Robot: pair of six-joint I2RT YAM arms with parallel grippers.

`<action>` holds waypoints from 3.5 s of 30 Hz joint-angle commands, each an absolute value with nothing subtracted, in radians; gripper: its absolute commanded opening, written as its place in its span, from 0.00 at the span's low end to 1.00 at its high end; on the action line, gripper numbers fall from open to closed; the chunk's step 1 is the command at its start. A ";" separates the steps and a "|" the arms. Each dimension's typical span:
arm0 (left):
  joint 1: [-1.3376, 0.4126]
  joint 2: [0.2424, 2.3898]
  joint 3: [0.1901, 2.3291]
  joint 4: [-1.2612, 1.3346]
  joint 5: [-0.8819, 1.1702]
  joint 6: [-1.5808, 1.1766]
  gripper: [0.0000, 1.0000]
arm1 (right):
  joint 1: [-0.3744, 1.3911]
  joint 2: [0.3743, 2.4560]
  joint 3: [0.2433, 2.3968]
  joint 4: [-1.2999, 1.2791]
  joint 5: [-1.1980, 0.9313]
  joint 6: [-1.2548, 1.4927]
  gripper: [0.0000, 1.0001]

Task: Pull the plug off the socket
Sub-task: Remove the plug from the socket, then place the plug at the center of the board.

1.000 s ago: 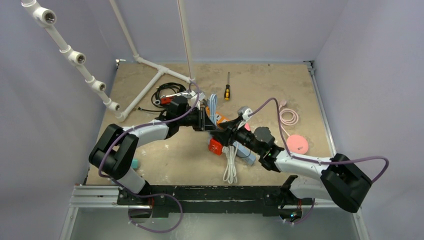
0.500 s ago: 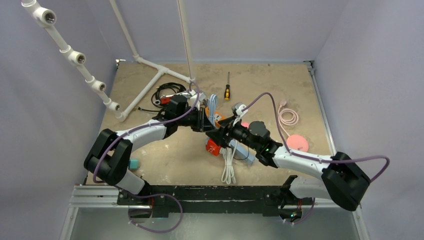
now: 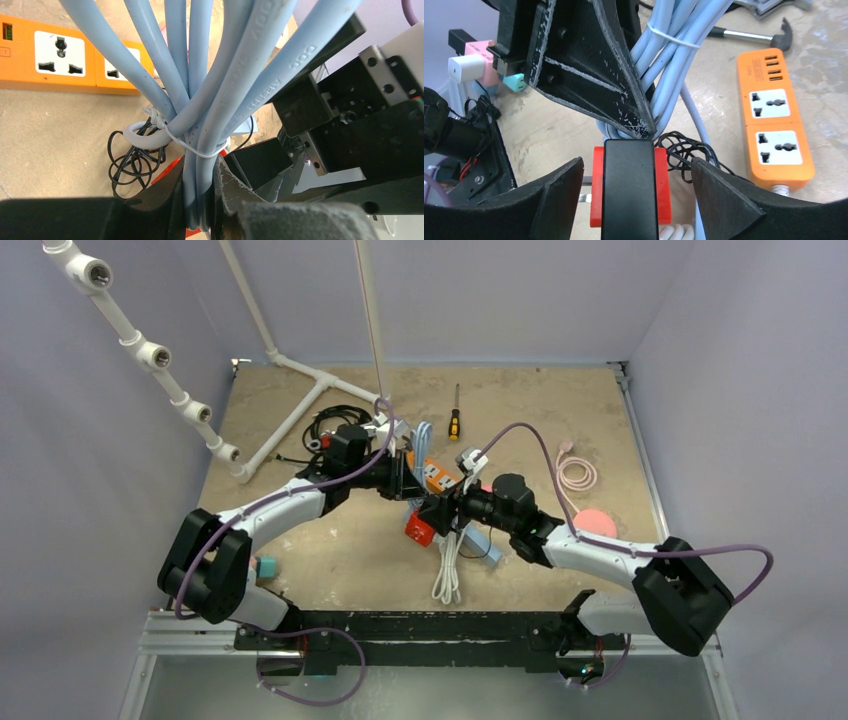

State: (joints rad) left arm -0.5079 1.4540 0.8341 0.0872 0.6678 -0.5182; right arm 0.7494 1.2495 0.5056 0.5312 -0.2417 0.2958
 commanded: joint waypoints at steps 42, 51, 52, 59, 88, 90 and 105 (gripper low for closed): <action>-0.529 1.408 0.962 -0.086 0.404 -0.341 0.00 | 0.747 1.120 0.431 0.739 -0.311 0.288 0.00; -0.523 1.361 0.960 -0.112 0.291 -0.338 0.00 | 0.735 0.901 0.585 0.411 -0.020 0.343 0.00; -0.521 1.357 0.960 -0.113 0.288 -0.340 0.00 | 0.734 0.877 0.629 0.351 0.032 0.334 0.00; -0.517 1.350 0.963 -0.123 0.273 -0.343 0.00 | 0.723 0.835 0.889 0.056 0.433 0.304 0.00; -0.512 1.356 0.974 -0.160 0.215 -0.339 0.00 | 0.721 1.129 1.803 -0.094 0.829 -0.084 0.00; -0.512 1.355 0.975 -0.160 0.216 -0.340 0.00 | 0.721 1.169 1.871 -0.096 0.848 -0.119 0.00; -0.512 1.356 0.971 -0.164 0.236 -0.348 0.00 | 0.517 1.073 1.456 -0.061 0.804 0.036 0.00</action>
State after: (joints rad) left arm -0.5240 1.3949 0.9295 -0.2298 0.2302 -0.3698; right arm 0.5724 1.0935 1.5372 -0.1120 0.8333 -0.0311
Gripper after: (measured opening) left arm 0.154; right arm 0.365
